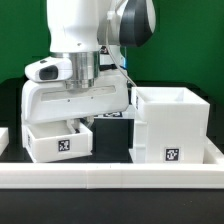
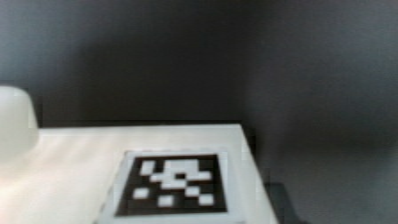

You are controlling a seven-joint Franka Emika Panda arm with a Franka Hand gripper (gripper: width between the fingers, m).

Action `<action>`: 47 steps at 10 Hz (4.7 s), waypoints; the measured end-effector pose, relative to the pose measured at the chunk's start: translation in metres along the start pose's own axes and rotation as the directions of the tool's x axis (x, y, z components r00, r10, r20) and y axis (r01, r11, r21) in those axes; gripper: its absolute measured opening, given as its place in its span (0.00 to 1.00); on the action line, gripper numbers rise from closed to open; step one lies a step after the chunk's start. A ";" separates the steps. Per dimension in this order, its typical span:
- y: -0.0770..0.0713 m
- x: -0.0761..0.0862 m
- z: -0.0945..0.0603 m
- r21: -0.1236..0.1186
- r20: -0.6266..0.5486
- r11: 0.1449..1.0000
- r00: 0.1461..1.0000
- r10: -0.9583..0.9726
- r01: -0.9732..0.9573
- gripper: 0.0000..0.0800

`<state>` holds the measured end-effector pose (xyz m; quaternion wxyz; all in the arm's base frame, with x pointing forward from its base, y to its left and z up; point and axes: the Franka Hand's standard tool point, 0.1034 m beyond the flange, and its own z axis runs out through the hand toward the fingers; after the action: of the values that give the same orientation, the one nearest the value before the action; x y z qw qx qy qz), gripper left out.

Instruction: Assemble drawer

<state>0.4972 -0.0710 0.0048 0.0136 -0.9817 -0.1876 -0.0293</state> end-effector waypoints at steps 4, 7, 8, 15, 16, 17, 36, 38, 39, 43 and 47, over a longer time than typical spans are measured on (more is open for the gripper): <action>-0.022 0.003 -0.022 0.016 0.029 0.982 0.982 -0.186 0.186 0.05; -0.031 0.005 -0.029 0.023 0.042 0.969 0.968 -0.248 0.247 0.05; -0.031 0.005 -0.029 0.024 0.043 0.965 0.964 -0.261 0.260 0.05; -0.028 0.010 -0.022 0.040 0.064 0.648 0.646 -0.761 0.760 0.05; -0.027 0.010 -0.022 0.044 0.063 0.597 0.594 -0.802 0.801 0.05; -0.026 0.009 -0.022 0.047 0.064 0.566 0.563 -0.824 0.823 0.05; -0.016 0.050 -0.010 0.022 0.060 0.472 0.470 -0.881 0.881 0.05; -0.018 0.051 -0.006 0.031 0.060 0.468 0.466 -0.883 0.883 0.05; -0.019 0.051 -0.004 0.033 0.064 0.443 0.441 -0.895 0.896 0.05; -0.020 0.050 -0.002 0.035 0.075 0.394 0.391 -0.917 0.918 0.05; -0.023 0.055 -0.002 0.034 0.077 0.374 0.370 -0.926 0.927 0.05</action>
Offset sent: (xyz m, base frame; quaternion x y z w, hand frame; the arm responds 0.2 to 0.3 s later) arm -0.0205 0.0250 0.0297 0.0250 -0.0520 -0.1732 0.9832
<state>0.5398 -0.0291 0.0106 -0.0202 -0.7090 -0.7049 0.0077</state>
